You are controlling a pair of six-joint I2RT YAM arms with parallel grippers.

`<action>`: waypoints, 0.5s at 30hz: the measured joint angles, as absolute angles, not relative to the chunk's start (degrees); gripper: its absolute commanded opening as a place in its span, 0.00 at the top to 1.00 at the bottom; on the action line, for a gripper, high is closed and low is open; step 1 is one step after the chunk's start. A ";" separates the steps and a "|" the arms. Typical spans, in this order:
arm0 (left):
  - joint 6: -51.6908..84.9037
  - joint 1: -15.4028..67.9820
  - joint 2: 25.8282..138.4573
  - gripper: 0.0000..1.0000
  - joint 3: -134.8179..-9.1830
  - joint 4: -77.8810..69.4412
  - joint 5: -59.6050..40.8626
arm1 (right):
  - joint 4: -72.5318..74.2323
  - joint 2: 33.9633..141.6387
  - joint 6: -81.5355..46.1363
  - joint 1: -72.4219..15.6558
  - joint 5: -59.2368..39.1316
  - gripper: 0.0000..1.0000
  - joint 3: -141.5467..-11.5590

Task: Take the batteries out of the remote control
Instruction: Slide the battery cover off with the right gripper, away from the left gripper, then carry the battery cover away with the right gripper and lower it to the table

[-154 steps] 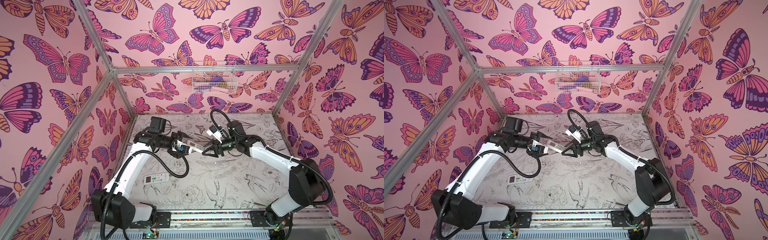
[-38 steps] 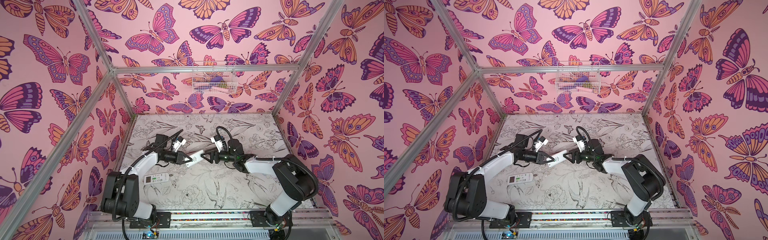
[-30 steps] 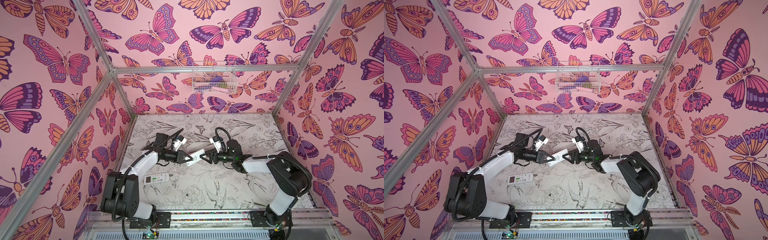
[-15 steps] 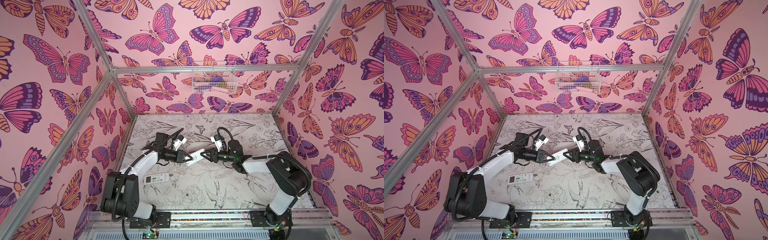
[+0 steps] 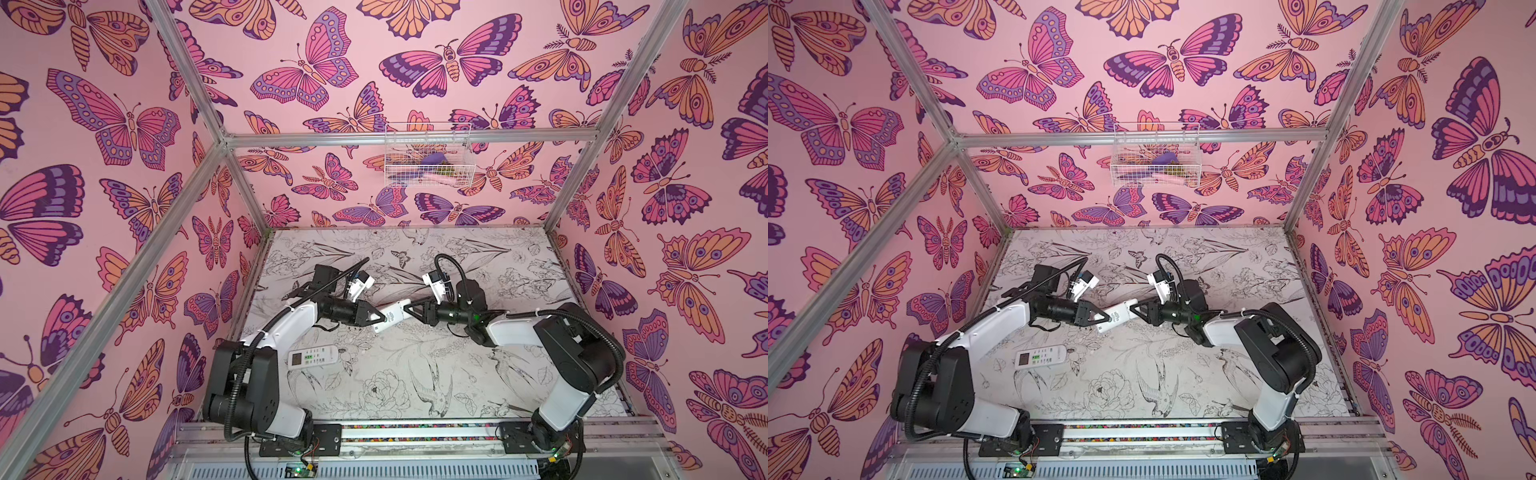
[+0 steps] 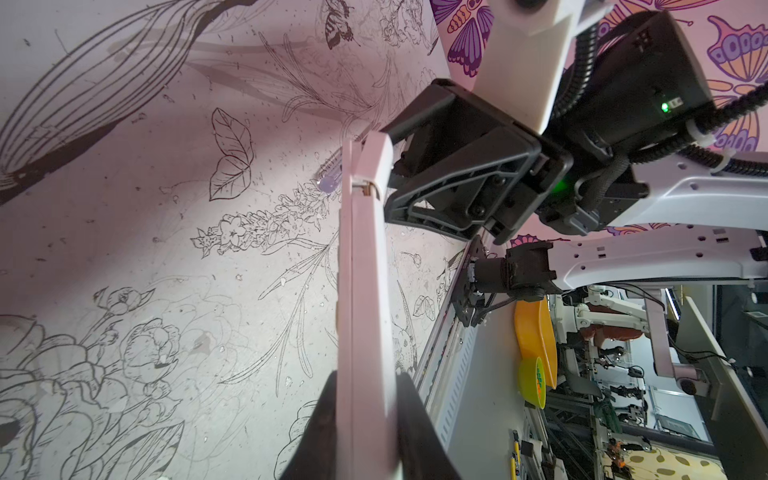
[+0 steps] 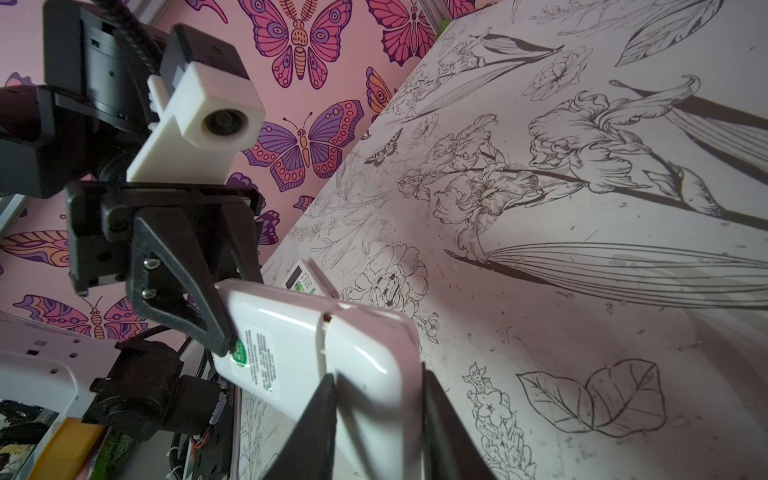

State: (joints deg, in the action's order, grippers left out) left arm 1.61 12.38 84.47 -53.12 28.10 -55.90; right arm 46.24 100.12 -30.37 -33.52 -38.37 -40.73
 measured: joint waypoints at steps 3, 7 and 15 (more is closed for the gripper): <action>1.61 12.84 84.51 1.00 -53.28 28.51 -54.52 | 45.15 100.07 -29.95 -33.52 -38.37 0.67 -40.73; 1.56 13.21 84.53 1.00 -53.43 28.56 -53.10 | 45.04 100.07 -29.98 -33.54 -38.22 0.72 -40.62; 1.56 13.21 85.17 1.00 -54.28 29.04 -50.65 | 45.21 100.07 -30.02 -33.58 -38.54 0.76 -40.58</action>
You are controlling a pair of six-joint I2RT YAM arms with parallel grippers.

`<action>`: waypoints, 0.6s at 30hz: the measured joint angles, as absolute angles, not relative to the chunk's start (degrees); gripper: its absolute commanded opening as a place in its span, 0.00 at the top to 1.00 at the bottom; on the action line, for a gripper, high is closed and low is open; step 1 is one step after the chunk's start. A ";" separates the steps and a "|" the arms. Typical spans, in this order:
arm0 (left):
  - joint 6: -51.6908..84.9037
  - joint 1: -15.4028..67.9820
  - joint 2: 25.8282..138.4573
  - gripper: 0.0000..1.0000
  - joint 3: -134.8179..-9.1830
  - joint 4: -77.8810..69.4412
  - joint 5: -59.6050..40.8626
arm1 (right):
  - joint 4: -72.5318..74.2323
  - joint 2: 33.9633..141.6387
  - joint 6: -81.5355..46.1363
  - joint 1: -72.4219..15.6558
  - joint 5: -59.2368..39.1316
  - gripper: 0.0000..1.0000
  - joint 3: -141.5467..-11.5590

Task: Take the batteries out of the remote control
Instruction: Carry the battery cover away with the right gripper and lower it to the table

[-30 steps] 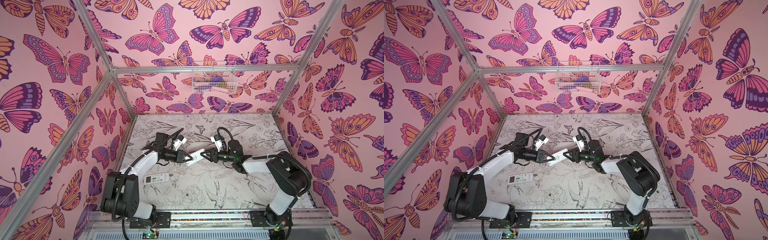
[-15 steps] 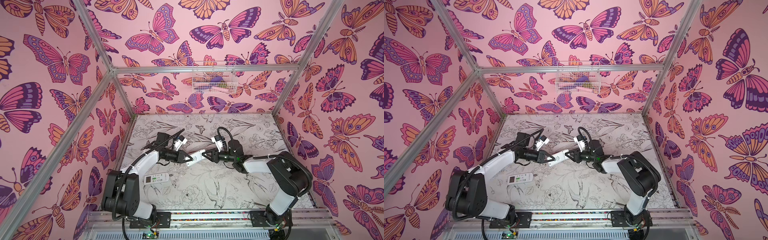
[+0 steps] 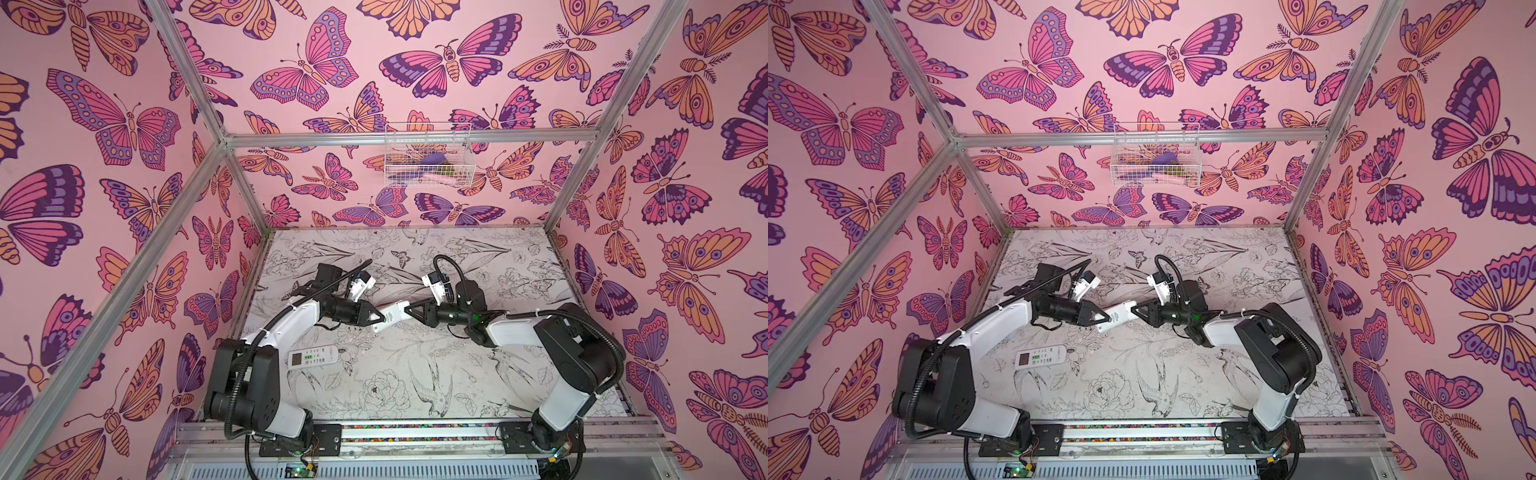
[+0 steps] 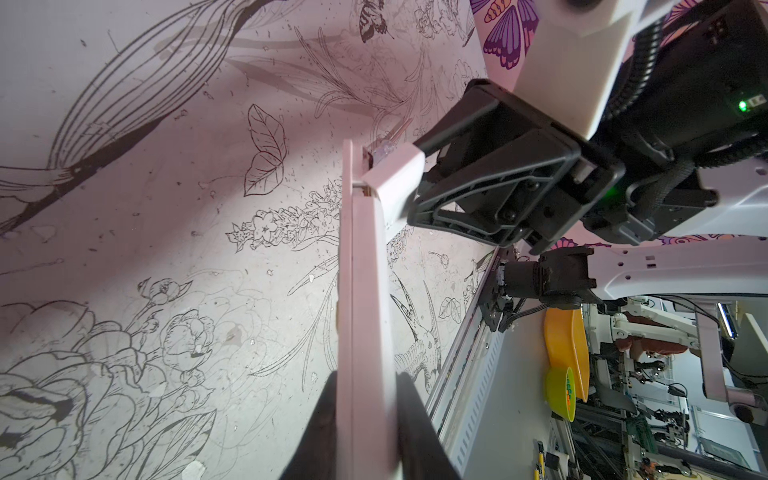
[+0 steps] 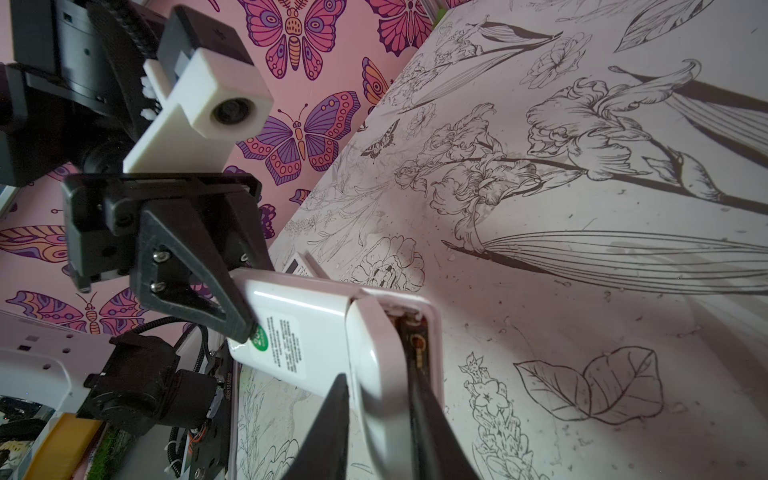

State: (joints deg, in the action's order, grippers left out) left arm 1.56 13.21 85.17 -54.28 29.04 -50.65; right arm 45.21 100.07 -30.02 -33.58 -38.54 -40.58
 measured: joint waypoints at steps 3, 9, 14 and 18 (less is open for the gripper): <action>1.58 13.21 85.25 1.00 -54.30 29.02 -49.89 | 45.21 100.09 -30.06 -33.58 -38.63 0.81 -40.58; 1.58 13.19 85.49 1.00 -54.35 28.73 -48.42 | 46.09 100.42 -30.52 -34.17 -40.99 0.94 -40.58; 1.54 13.21 85.52 1.00 -54.35 28.75 -48.40 | 47.77 100.51 -32.49 -33.67 -41.47 0.97 -40.32; 1.43 13.21 85.52 1.00 -54.35 28.75 -48.40 | 50.39 99.92 -34.68 -31.77 -41.67 0.97 -38.61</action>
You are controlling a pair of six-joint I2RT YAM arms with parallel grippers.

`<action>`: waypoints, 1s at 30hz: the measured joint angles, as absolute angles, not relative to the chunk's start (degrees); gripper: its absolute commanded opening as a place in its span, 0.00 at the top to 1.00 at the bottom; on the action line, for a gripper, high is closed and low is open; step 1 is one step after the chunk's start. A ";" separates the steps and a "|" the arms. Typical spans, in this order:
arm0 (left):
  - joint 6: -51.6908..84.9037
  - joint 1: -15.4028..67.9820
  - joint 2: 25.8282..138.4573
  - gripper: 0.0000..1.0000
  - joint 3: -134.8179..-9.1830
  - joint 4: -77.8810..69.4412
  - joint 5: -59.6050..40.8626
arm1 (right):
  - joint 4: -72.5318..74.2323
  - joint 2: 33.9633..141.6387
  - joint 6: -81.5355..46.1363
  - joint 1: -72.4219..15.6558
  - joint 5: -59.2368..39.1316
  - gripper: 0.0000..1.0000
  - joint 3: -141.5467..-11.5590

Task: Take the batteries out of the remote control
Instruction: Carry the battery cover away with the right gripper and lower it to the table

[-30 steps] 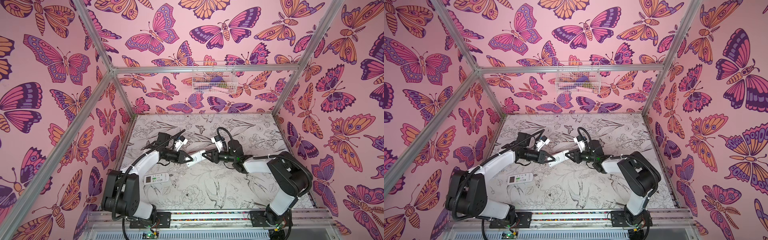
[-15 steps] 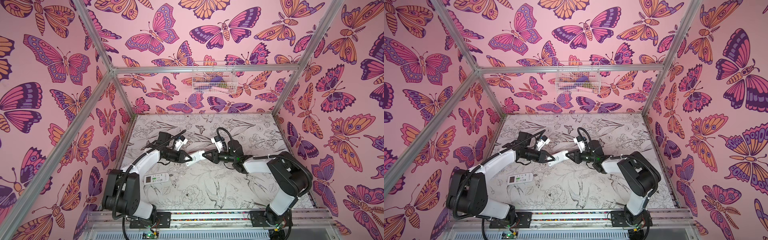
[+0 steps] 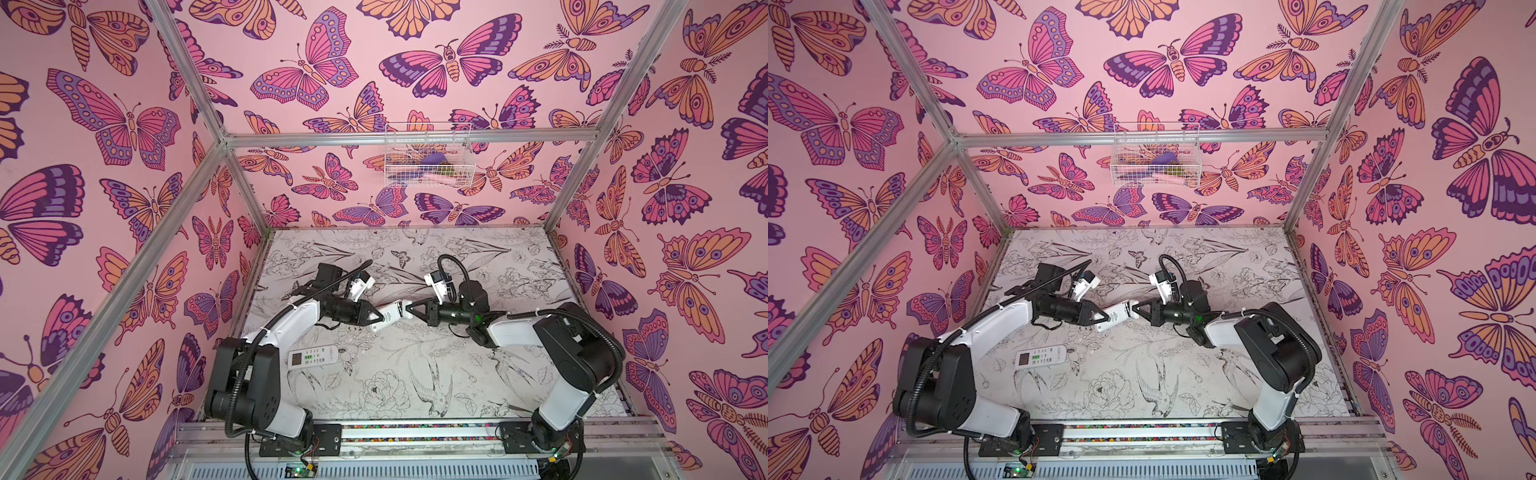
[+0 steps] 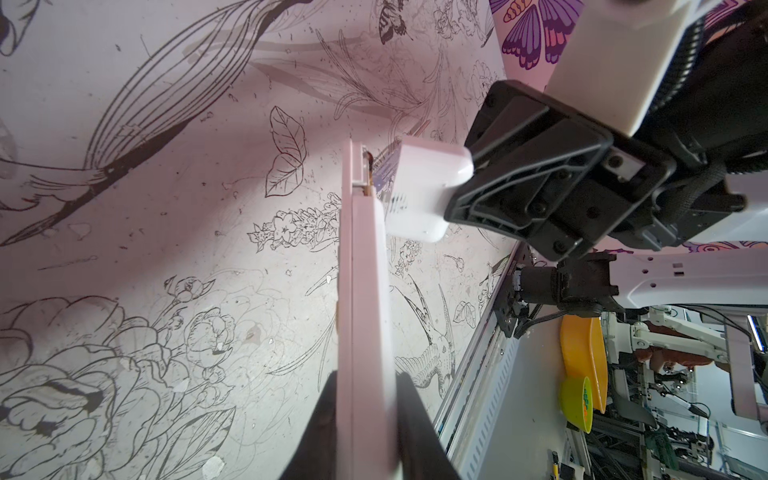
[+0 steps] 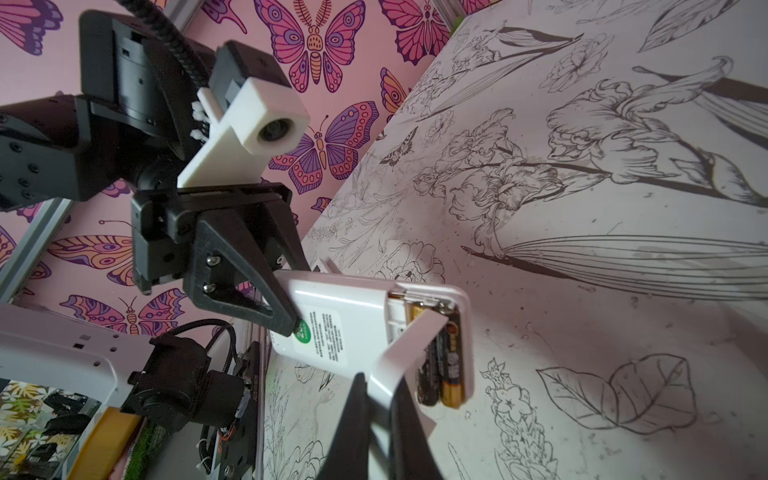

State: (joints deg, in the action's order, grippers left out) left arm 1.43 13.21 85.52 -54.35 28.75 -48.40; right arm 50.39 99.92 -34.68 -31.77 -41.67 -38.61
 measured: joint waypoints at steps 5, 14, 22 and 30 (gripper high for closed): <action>0.91 13.54 85.54 1.00 -54.35 28.75 -48.53 | 44.38 94.72 -32.80 -28.64 -41.74 0.96 -37.45; 0.54 15.03 86.41 1.00 -54.22 28.71 -49.74 | 20.82 81.73 -21.06 -23.18 -35.07 0.95 -41.82; 3.40 16.67 89.43 1.00 -53.63 28.08 -52.73 | -0.10 79.92 -13.26 -20.58 -16.71 0.95 -46.13; 6.57 18.68 94.74 1.00 -53.76 27.20 -54.65 | -11.86 80.20 -10.85 -15.84 -3.25 0.93 -47.20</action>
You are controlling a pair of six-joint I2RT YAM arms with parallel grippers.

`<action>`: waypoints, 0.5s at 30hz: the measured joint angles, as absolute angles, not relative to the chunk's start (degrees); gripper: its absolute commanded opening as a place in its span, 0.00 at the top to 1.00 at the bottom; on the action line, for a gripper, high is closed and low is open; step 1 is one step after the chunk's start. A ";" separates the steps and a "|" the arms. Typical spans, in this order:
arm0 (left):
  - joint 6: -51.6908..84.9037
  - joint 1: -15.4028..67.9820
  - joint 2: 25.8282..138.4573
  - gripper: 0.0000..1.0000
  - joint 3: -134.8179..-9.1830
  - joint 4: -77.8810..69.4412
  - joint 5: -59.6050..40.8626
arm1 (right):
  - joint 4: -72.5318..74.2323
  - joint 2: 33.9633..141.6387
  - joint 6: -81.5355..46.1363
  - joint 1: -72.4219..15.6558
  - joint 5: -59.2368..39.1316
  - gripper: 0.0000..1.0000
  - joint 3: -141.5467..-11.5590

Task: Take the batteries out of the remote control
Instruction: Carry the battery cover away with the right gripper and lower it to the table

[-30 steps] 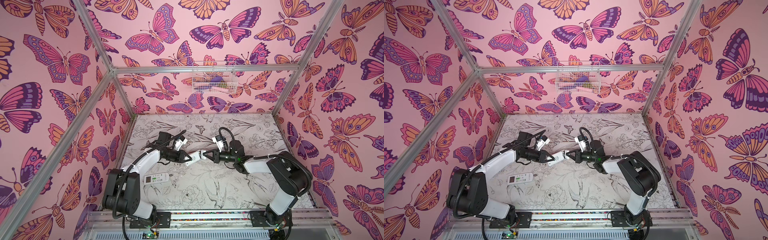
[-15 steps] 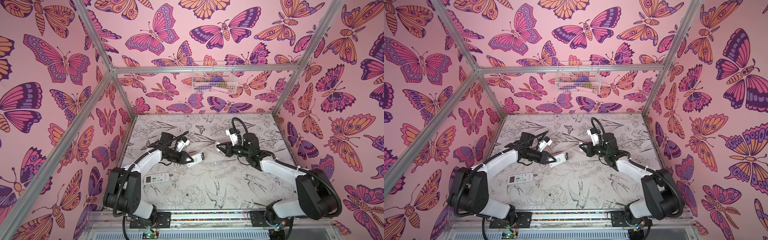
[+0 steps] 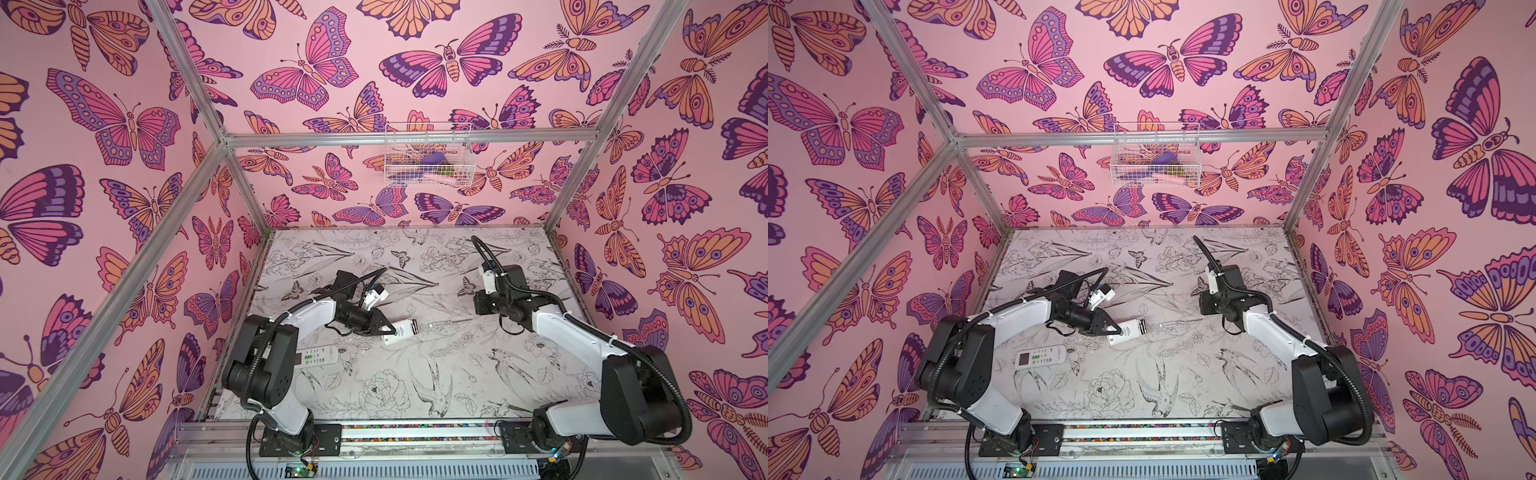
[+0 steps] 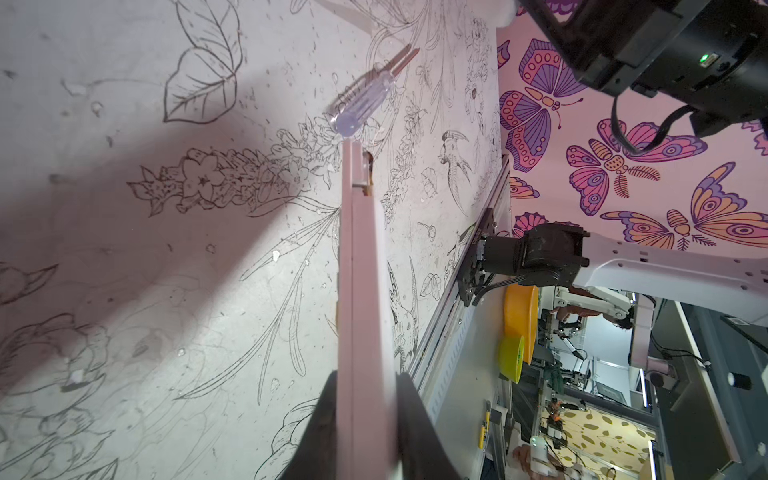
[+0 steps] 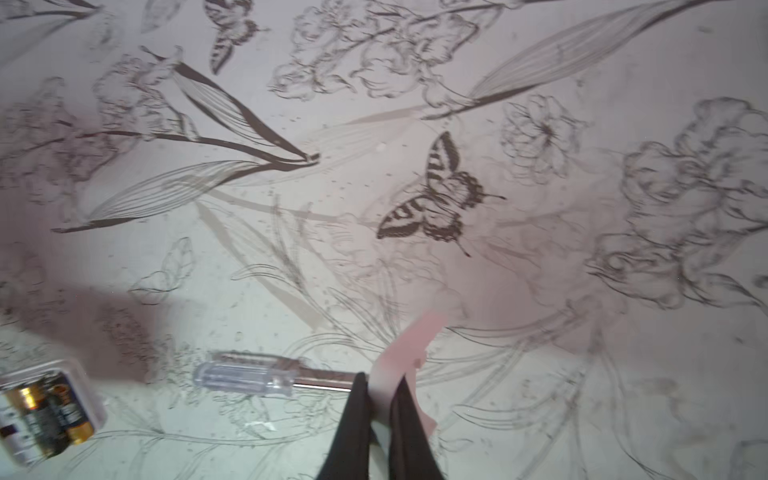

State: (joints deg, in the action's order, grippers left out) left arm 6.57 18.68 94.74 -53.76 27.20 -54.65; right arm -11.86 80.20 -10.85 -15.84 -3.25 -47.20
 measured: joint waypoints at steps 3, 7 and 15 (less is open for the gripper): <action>7.01 18.83 96.60 1.00 -54.11 27.11 -54.81 | -14.35 82.19 -10.46 -14.28 -1.15 0.92 -48.36; 7.64 18.90 98.43 1.00 -54.68 27.05 -54.89 | -15.92 85.06 -10.07 -13.19 0.51 0.91 -49.47; 8.49 19.09 100.03 1.00 -55.35 27.35 -54.92 | -18.92 89.69 -8.97 -12.36 1.15 0.87 -52.51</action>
